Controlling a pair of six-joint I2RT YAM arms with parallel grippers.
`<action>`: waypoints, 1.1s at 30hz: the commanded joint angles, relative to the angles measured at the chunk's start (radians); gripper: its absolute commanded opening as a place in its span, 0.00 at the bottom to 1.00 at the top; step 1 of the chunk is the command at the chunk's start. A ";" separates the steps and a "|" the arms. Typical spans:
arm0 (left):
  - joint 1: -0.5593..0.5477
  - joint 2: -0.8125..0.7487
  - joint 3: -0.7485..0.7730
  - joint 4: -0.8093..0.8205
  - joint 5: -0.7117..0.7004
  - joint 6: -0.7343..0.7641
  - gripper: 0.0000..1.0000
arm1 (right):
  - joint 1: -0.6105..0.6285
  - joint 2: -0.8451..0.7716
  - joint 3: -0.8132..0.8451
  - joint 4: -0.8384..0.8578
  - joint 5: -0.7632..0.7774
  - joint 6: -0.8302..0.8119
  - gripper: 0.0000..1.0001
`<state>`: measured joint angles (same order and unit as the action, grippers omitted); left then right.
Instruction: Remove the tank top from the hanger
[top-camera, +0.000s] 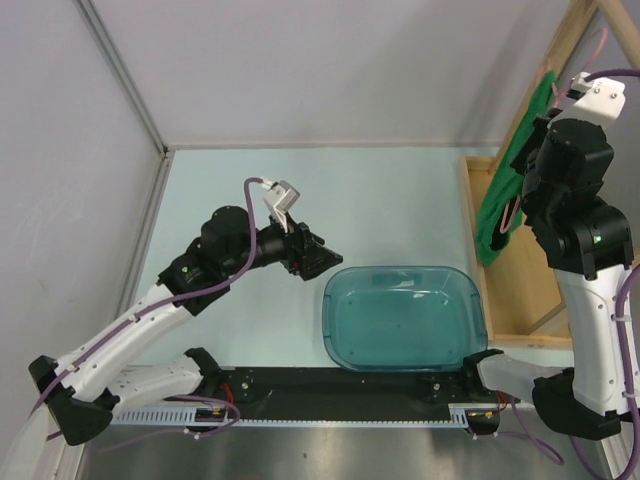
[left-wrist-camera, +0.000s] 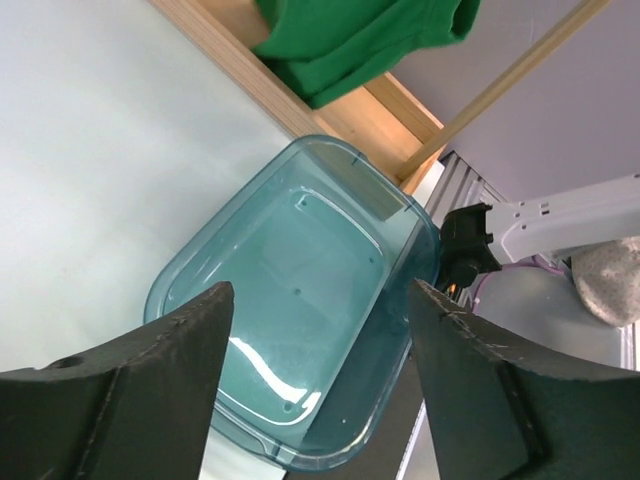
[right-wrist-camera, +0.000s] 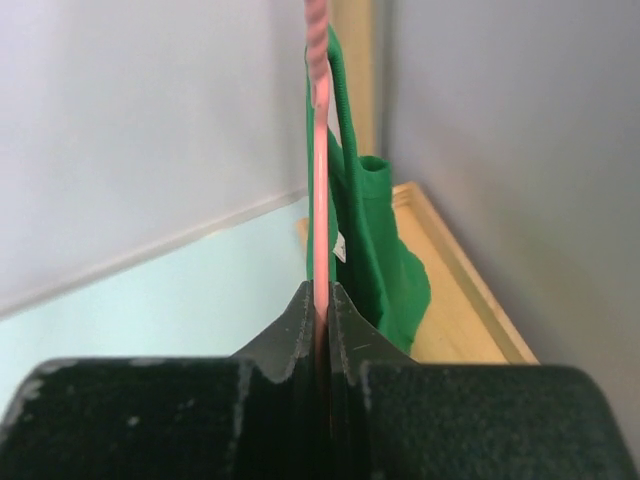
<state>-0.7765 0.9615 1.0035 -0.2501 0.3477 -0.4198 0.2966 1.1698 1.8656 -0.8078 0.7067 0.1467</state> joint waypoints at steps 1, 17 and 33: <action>0.006 0.013 0.089 0.048 -0.016 -0.004 0.78 | 0.006 -0.029 -0.054 0.136 -0.266 -0.094 0.00; 0.014 0.173 0.504 0.005 -0.119 0.045 0.86 | 0.010 -0.093 -0.207 0.171 -1.036 -0.015 0.00; -0.087 0.571 0.974 -0.255 -0.443 0.070 0.71 | 0.012 -0.231 -0.362 0.213 -1.152 0.045 0.00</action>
<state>-0.8497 1.5143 1.9038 -0.4236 0.0574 -0.3630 0.3004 0.9710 1.4979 -0.6903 -0.4076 0.1795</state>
